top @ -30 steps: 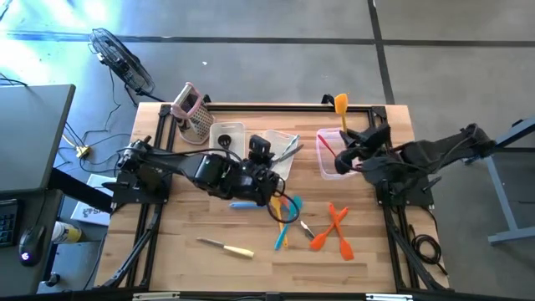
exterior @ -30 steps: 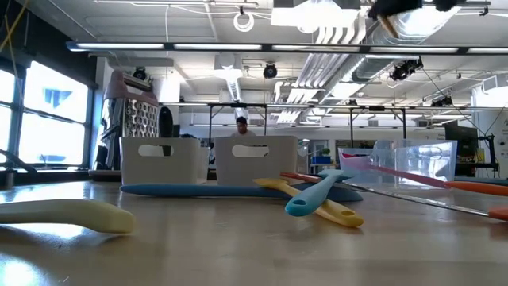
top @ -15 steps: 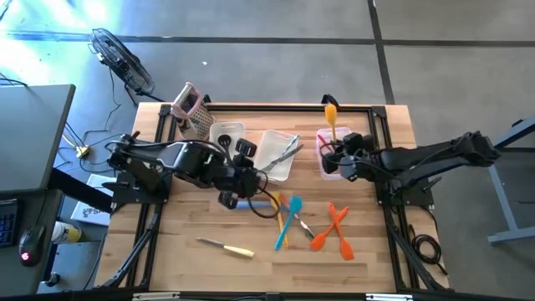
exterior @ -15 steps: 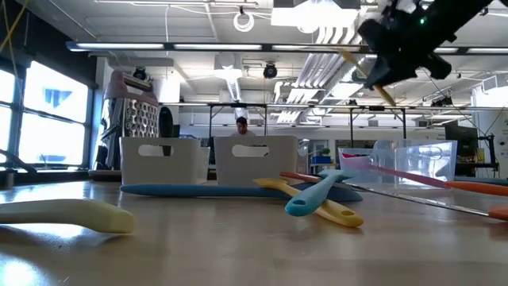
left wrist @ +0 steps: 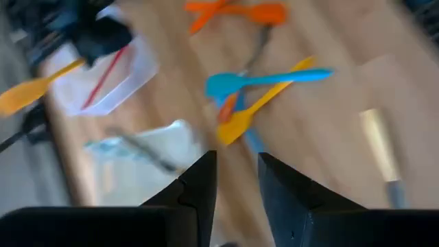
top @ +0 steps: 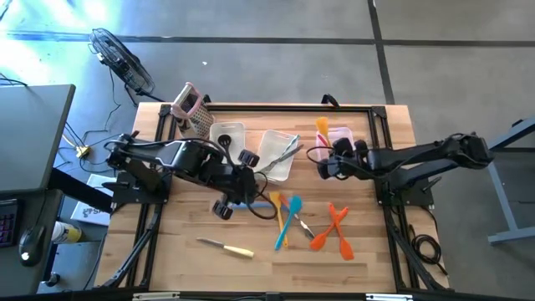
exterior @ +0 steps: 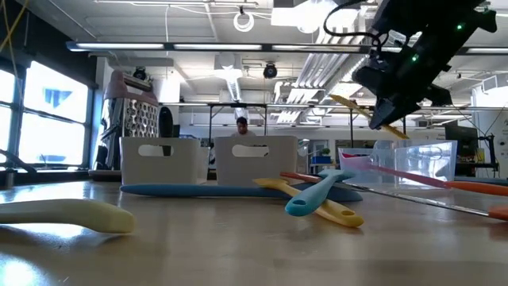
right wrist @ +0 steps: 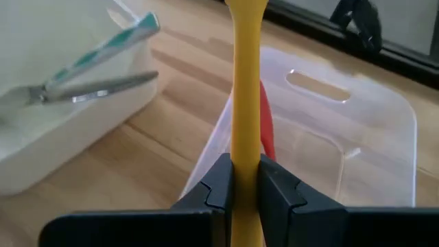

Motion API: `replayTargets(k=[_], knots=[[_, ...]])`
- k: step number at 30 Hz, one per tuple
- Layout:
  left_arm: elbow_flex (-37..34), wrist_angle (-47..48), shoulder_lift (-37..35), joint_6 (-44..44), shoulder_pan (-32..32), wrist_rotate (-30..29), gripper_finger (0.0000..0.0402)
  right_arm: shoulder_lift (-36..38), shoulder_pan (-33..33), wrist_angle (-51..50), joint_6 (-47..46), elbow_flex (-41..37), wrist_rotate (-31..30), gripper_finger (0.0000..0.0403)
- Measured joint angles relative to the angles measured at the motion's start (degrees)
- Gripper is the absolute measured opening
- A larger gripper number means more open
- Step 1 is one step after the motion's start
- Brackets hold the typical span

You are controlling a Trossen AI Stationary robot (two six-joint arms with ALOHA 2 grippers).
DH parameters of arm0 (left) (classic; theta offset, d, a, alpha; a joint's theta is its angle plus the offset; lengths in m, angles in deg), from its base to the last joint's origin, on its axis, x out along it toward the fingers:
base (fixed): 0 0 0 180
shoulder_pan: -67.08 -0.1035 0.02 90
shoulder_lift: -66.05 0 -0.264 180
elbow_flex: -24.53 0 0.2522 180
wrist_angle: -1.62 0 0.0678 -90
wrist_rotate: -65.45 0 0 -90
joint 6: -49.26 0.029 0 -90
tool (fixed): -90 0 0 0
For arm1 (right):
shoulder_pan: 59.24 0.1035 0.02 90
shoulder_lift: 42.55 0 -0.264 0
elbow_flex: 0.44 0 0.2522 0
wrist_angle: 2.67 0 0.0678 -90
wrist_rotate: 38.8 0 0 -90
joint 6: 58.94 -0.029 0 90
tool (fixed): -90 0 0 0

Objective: Pick & Place Kitchen Items
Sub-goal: Put the bottom yellow spatula into the transparent bin

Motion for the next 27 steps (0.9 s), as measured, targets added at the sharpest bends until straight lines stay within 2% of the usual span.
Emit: replayTargets(k=[3,9,17,27], knots=[[0.0,-1.4,0.0,0.1,0.0,4.7,0.0102,0.0,-1.6,-1.5,1.3,0.0,2.9,0.0031],[0.0,-2.2,0.0,-1.9,0.0,4.7,0.0102,0.0,-4.5,-4.6,4.3,0.0,9.2,0.0031],[-0.1,-9.5,0.6,-3.6,0.0,3.6,0.0102,0.0,-4.5,-8.3,5.7,0.0,10.8,0.0031],[-0.1,-17.8,2.5,-10.7,0.1,2.5,0.0102,0.0,-5.2,-9.8,7.0,-1.2,11.6,0.0031]])
